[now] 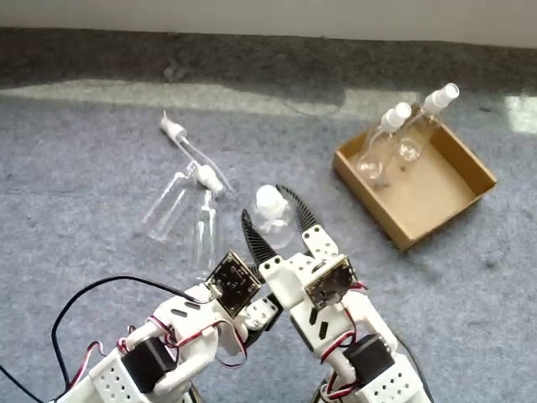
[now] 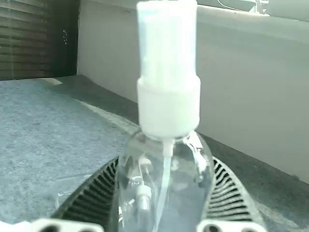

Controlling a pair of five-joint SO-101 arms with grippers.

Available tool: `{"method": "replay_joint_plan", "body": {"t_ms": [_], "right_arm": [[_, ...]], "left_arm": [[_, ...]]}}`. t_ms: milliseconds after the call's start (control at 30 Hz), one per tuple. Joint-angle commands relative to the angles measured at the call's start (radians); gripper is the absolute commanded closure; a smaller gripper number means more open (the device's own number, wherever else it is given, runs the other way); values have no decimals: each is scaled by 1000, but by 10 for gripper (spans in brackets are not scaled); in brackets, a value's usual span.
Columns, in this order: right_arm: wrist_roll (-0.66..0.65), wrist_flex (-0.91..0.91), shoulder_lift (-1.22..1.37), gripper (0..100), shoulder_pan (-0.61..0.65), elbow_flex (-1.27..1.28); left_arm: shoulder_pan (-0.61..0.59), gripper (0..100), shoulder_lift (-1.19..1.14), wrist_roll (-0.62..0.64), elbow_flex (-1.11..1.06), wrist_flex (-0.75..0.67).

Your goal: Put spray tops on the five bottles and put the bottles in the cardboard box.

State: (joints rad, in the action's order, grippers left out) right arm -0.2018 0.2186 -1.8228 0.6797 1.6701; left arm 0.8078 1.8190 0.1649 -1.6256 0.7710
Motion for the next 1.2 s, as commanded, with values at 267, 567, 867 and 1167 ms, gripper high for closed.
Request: {"method": "replay_joint_plan", "body": {"t_ms": [267, 567, 867, 1167], "right_arm": [[-3, -27, -16, 875, 42, 110], [-3, 96, -16, 875, 18, 27], [-3, 154, -16, 875, 22, 12], [-6, 171, -16, 875, 8, 12]], "left_arm": [[12, 995, 5, 8, -2, -18], [-41, 995, 4, 9, -68, -212], [-225, 995, 4, 11, -68, -250], [-239, 995, 4, 11, -68, -245]]}}
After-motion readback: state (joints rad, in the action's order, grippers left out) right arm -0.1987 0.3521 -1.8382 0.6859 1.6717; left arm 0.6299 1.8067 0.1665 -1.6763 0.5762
